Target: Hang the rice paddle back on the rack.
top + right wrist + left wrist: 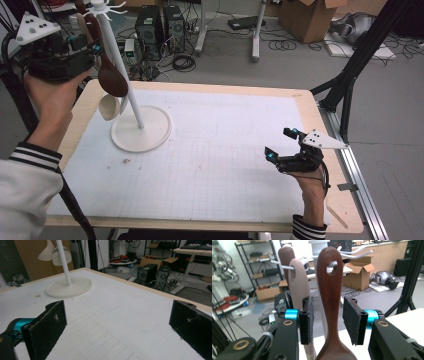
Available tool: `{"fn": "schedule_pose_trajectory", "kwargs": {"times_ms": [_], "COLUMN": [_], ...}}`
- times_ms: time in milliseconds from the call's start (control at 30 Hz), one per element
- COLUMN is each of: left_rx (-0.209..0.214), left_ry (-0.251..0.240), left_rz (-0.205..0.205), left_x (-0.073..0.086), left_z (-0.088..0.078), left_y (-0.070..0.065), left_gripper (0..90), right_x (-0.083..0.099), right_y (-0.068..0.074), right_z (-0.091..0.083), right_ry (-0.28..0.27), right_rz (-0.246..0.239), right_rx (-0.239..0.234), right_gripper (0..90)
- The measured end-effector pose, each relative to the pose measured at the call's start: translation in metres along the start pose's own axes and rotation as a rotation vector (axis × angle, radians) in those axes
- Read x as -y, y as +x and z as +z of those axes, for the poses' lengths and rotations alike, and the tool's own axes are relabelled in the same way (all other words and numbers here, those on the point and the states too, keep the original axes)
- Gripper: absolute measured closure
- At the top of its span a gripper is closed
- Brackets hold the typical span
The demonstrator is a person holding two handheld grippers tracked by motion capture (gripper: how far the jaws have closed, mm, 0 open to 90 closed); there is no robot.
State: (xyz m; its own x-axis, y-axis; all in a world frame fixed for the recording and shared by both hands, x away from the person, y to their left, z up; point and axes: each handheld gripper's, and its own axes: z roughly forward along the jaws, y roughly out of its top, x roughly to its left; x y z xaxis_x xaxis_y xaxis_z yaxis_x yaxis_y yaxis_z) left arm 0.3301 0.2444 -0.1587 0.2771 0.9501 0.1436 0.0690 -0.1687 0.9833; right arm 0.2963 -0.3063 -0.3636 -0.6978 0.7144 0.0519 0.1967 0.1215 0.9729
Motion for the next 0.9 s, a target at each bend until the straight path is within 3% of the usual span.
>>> {"fn": "schedule_pose_trajectory", "kwargs": {"times_ms": [133,267,433,500,700,900], "left_rx": [0.049,0.150,0.224,0.286,0.347,0.417], "left_ry": [-0.056,-0.086,-0.102,-0.133,-0.184,-0.179], "left_rz": [0.027,-0.041,-0.058,-0.068,-0.060,-0.044], "left_x": [0.013,0.028,0.046,0.054,0.081,0.112], "left_z": [-0.010,-0.018,-0.028,-0.031,-0.038,-0.035], "left_y": [0.003,0.006,0.009,0.011,0.018,0.015], "left_gripper": [61.4,60.3,46.2,40.1,35.2,25.2], "right_x": [0.000,0.000,0.000,0.000,-0.001,-0.001], "right_y": [0.000,0.000,-0.001,0.000,0.001,0.002], "right_z": [-0.001,0.000,-0.001,-0.001,-0.002,-0.003], "right_ry": [0.000,0.001,-0.006,-0.009,-0.010,-0.007], "right_rz": [0.007,0.001,-0.001,-0.001,-0.007,-0.013], "right_rx": [0.006,0.009,0.012,0.011,0.013,0.013], "right_gripper": [0.2,0.2,0.2,0.2,0.2,0.2]}}
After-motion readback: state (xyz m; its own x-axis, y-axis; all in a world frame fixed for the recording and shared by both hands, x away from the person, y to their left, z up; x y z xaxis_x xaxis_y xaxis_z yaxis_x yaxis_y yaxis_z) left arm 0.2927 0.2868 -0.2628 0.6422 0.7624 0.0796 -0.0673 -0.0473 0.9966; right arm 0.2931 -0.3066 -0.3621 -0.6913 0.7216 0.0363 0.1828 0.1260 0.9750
